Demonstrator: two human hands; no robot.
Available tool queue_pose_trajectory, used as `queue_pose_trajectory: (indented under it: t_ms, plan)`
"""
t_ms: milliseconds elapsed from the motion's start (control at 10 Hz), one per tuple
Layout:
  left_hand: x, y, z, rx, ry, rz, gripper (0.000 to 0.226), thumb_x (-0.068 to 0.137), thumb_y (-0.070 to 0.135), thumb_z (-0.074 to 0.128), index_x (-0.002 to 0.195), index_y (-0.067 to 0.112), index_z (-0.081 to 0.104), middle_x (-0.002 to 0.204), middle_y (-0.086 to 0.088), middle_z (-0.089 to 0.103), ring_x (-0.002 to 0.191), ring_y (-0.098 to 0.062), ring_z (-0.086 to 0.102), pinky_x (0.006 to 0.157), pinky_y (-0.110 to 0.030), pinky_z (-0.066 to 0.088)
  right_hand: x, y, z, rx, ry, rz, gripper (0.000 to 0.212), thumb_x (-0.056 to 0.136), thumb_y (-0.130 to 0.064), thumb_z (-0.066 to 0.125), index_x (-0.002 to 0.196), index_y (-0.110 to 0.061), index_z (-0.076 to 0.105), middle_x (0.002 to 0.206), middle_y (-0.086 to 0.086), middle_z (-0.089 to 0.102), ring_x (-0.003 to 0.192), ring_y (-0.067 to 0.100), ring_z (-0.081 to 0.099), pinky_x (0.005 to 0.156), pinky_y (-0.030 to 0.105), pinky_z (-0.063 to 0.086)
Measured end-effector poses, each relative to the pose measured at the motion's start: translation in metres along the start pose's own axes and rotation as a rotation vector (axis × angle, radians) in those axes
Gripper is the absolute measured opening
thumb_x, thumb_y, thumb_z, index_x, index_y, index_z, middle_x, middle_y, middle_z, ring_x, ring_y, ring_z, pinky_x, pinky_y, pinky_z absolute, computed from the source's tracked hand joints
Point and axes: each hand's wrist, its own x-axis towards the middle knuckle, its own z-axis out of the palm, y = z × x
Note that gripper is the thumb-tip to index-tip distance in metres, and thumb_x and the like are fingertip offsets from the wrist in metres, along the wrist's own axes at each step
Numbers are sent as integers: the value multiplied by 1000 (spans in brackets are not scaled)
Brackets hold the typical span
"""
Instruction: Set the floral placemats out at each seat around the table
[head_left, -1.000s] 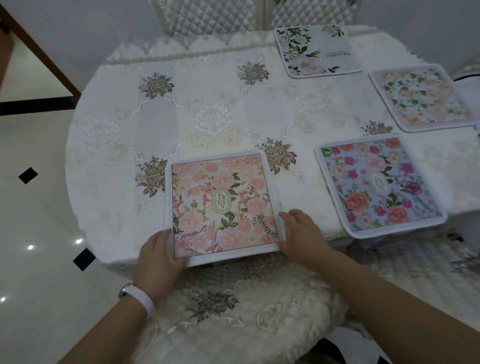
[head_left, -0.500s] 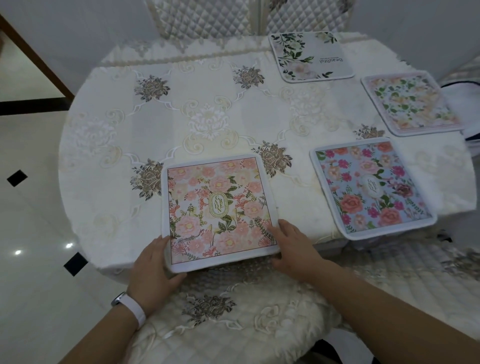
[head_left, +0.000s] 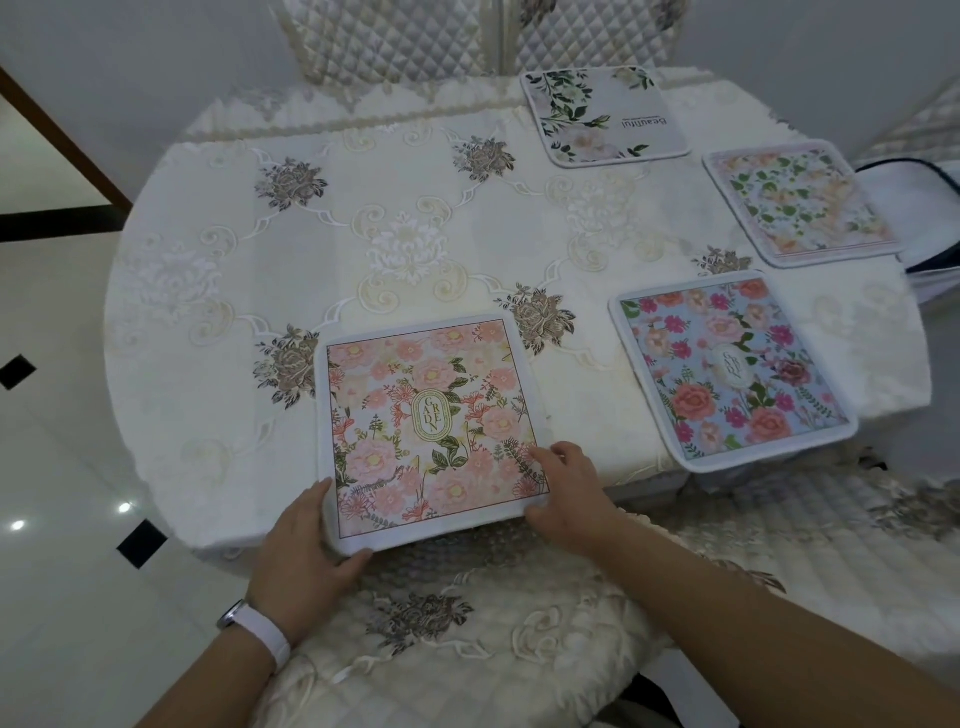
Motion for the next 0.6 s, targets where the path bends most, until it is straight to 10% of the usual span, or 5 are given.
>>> queue_pose_trajectory:
  t_ms: [600]
  plan:
    - [-2, 1, -4, 129, -11, 23, 78, 72, 65, 59, 134, 17, 52, 150, -13, 39, 138, -30, 35, 112, -44, 34, -14, -7, -17, -242, 71, -50, 63, 84, -34, 61, 143, -23, 38, 146, 8, 33, 127, 29, 40, 105, 43, 39]
